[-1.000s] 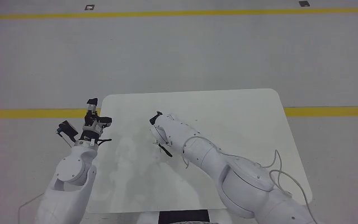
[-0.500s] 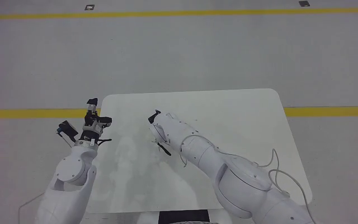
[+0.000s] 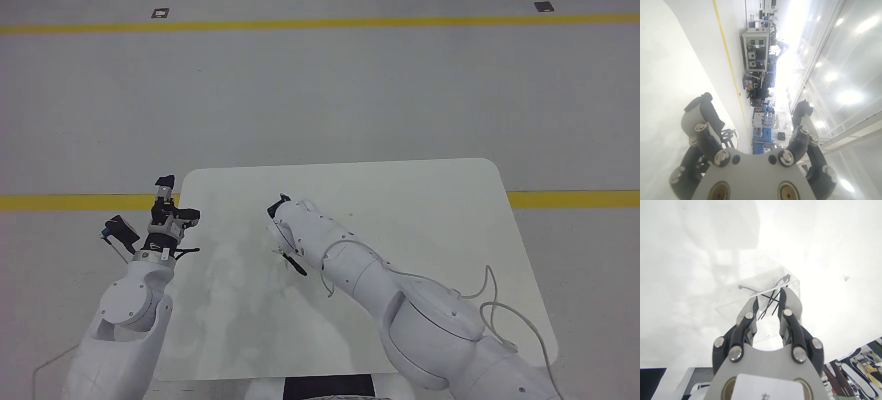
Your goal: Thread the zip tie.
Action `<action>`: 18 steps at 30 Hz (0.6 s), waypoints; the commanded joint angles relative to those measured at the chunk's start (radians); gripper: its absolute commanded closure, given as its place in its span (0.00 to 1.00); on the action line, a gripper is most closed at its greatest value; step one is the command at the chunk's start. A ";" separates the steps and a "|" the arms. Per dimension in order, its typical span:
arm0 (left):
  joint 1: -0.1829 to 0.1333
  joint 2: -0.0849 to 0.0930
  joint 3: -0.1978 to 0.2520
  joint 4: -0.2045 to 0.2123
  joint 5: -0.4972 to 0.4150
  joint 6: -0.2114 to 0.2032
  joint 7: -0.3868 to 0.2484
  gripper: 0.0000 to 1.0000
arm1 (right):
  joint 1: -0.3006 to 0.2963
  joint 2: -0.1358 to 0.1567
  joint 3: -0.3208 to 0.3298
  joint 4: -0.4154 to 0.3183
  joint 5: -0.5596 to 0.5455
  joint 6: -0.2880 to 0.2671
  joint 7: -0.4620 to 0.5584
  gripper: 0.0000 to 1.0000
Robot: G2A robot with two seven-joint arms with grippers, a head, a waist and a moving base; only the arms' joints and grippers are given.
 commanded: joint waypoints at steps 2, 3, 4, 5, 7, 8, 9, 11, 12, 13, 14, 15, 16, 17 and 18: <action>0.000 0.000 0.000 0.000 0.000 0.000 0.000 0.00 | 0.000 -0.003 0.003 0.009 -0.003 -0.010 -0.002 0.65; 0.000 0.000 0.000 0.000 0.000 0.000 0.000 0.00 | 0.001 -0.005 0.005 0.014 -0.005 -0.015 -0.003 0.66; 0.000 0.000 0.000 0.000 0.000 0.000 0.000 0.00 | 0.001 -0.006 0.006 0.017 -0.005 -0.020 -0.003 0.67; 0.000 0.000 0.000 0.000 0.000 0.000 0.000 0.00 | 0.002 -0.007 0.008 0.021 -0.005 -0.024 -0.004 0.68; 0.000 0.000 0.000 0.000 0.000 0.000 0.000 0.00 | 0.004 -0.009 0.013 0.028 -0.002 -0.034 -0.008 0.70; 0.000 0.000 0.000 0.000 0.000 0.000 0.000 0.00 | 0.005 -0.010 0.016 0.032 0.000 -0.039 -0.010 0.71; 0.000 0.000 0.000 0.000 0.000 0.000 0.000 0.00 | 0.007 -0.011 0.019 0.035 0.001 -0.043 -0.011 0.76; 0.000 0.000 0.000 0.000 0.000 0.000 0.000 0.00 | 0.009 -0.013 0.024 0.042 0.002 -0.049 -0.014 0.85; 0.000 0.000 0.000 0.000 0.000 0.000 0.000 0.00 | 0.010 -0.014 0.025 0.044 0.002 -0.051 -0.015 0.89; 0.000 0.000 0.000 0.000 0.000 0.000 0.000 0.00 | 0.011 -0.015 0.027 0.047 0.003 -0.054 -0.016 0.95; 0.000 0.000 0.000 0.000 0.000 0.000 0.000 0.00 | 0.012 -0.016 0.029 0.050 0.003 -0.056 -0.017 0.96; 0.000 0.000 0.000 0.000 0.000 0.000 0.000 0.00 | 0.013 -0.017 0.030 0.052 0.002 -0.058 -0.018 0.97; 0.000 0.000 0.000 0.000 0.000 0.000 0.000 0.00 | 0.014 -0.017 0.032 0.054 0.001 -0.059 -0.018 0.99; 0.000 0.000 0.000 0.000 0.000 0.000 0.000 0.00 | 0.016 -0.019 0.034 0.057 0.001 -0.060 -0.019 1.00; 0.000 0.000 0.000 0.000 0.000 0.000 0.000 0.00 | 0.017 -0.019 0.036 0.059 0.000 -0.061 -0.020 1.00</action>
